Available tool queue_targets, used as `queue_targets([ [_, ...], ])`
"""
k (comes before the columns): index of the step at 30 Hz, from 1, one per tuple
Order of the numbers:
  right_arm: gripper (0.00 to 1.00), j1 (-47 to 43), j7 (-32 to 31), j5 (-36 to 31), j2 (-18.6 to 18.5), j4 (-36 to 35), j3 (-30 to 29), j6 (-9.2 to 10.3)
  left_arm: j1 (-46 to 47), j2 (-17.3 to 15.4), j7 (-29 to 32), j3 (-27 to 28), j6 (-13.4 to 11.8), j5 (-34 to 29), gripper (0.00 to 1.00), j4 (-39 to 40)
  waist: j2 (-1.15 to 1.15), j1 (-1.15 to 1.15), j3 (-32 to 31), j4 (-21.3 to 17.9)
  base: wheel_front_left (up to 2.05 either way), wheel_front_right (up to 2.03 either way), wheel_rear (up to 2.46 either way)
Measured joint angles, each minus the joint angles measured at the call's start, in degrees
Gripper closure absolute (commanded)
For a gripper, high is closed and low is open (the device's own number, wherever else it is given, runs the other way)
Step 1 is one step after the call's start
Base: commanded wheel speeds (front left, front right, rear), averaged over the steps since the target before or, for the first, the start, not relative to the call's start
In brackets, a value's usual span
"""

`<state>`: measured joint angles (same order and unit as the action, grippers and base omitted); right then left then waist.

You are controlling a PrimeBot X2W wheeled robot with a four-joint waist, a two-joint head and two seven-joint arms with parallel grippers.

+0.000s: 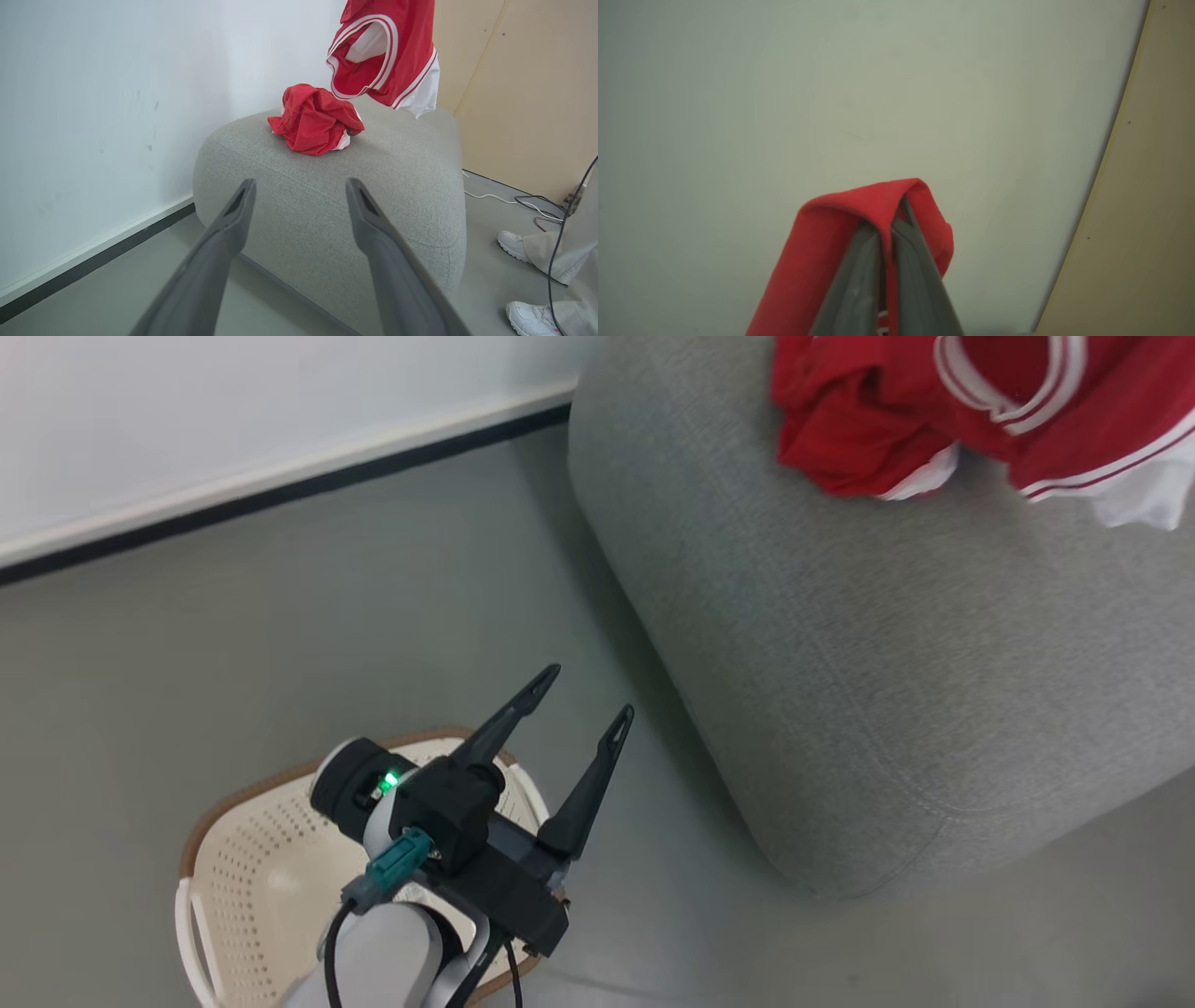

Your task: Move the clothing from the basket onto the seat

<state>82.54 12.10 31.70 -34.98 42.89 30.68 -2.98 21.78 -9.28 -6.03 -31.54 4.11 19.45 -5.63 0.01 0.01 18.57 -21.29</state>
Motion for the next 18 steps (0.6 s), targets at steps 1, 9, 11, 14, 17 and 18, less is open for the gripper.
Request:
queue_targets([
  [1,1.00,1.0,-0.3,0.0,-0.7,0.9,-0.4,0.12,0.4,-0.2,0.3,0.1,0.0,-0.2,0.00,0.8,0.00,0.00,0.8,0.5,0.00,0.00,0.00],
  [9,1.00,3.9,-1.5,-3.2,-4.0,4.5,-1.0,4.61,1.6,-2.4,1.8,1.0,0.0,-2.1,0.00,4.7,0.00,0.01,6.6,3.9,0.00,0.00,0.00],
  [11,1.00,4.3,-1.4,-3.5,-4.5,4.7,-1.1,5.44,1.6,-3.1,2.0,1.2,0.0,-2.2,0.00,5.5,0.00,0.00,7.9,4.5,0.00,0.00,0.00],
  [14,1.00,5.0,-1.4,-3.5,-5.1,6.2,-1.4,6.08,2.2,-3.4,2.9,1.4,-0.1,-2.5,0.00,6.8,0.01,0.00,10.0,5.3,0.00,0.00,0.00],
  [17,1.00,4.8,-1.0,-3.4,-4.7,7.8,-1.5,6.11,3.3,-3.5,3.5,1.6,-0.1,-2.8,0.00,8.0,0.01,0.00,12.0,5.9,0.00,0.00,0.00],
  [18,1.00,4.6,-0.9,-3.4,-4.3,8.4,-1.5,6.32,3.7,-3.6,3.8,1.5,-0.1,-2.9,0.00,8.1,0.01,0.00,12.6,6.1,0.00,0.00,0.00],
])
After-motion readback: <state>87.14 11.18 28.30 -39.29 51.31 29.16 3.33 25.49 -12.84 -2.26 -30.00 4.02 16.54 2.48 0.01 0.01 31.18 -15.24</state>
